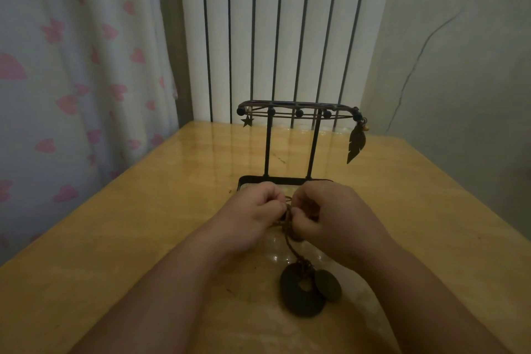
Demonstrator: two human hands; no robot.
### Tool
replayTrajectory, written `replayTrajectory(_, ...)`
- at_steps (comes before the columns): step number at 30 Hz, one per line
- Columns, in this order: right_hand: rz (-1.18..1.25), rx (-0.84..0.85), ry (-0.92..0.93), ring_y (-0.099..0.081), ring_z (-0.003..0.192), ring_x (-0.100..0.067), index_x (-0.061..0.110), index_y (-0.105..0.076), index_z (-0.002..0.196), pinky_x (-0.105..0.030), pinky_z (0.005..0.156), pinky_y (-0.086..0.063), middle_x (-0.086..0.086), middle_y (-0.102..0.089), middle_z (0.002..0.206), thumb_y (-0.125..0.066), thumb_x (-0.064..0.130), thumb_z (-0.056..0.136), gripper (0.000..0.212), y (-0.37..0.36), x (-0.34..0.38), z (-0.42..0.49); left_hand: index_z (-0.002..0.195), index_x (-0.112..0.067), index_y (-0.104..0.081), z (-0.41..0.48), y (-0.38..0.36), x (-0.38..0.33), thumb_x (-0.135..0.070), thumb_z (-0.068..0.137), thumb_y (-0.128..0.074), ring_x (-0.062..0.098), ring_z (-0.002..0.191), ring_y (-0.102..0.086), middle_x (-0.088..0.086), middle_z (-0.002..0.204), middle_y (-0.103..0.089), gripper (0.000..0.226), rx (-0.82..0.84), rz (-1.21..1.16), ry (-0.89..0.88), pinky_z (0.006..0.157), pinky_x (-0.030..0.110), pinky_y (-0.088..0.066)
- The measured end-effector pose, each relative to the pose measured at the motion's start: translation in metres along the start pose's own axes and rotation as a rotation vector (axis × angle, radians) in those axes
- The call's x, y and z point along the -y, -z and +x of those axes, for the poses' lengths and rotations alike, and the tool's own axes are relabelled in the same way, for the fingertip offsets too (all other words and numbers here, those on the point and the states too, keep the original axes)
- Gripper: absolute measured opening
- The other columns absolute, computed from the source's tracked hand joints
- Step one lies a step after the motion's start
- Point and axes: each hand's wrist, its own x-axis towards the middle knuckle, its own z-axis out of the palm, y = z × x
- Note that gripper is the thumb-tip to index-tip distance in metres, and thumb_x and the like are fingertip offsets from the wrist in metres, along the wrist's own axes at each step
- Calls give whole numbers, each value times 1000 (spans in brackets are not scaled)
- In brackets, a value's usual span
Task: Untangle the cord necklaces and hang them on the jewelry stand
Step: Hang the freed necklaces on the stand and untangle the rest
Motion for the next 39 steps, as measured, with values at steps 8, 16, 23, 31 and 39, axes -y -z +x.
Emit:
replayTrajectory(8, -14, -12, -2, -49, 69, -6, 30, -55, 83, -21, 61, -45, 11, -52, 76, -59, 31, 88, 6, -4, 0, 0, 77, -27, -57, 0, -1, -2, -19, 93, -52, 2, 55, -43, -13, 63, -51, 19, 8, 11, -22, 55, 25, -37)
replayTrajectory(16, 95, -4, -36, -50, 68, -9, 29, -48, 79, -25, 60, -46, 8, -53, 77, -53, 30, 88, 11, -5, 0, 0, 65, -42, -59, -1, -1, -5, -25, 91, -52, 8, 61, -47, -14, 61, -54, 31, 41, -85, -23, 61, 34, -41)
replayTrajectory(23, 107, -52, -12, -56, 75, -4, 36, -56, 83, -27, 69, -54, 14, -57, 80, -59, 32, 86, 5, -1, -3, -2, 74, -33, -57, 0, -2, -2, -22, 94, -51, 7, 61, -47, -11, 66, -53, 24, -4, -27, -13, 59, 31, -40)
replayTrajectory(31, -58, -11, -18, -49, 67, -7, 29, -55, 83, -23, 60, -45, 10, -53, 74, -58, 32, 87, 6, -4, -1, 1, 77, -27, -55, -1, -3, -4, -21, 96, -51, -1, 52, -42, -11, 64, -50, 20, 5, 50, -25, 53, 22, -36)
replayTrajectory(39, -29, -32, 12, -51, 72, -5, 32, -57, 85, -22, 65, -49, 12, -55, 77, -59, 33, 87, 3, -3, -3, 1, 77, -27, -55, -2, -2, -4, -21, 95, -50, 3, 56, -43, -11, 65, -50, 20, 17, 11, -17, 56, 26, -36)
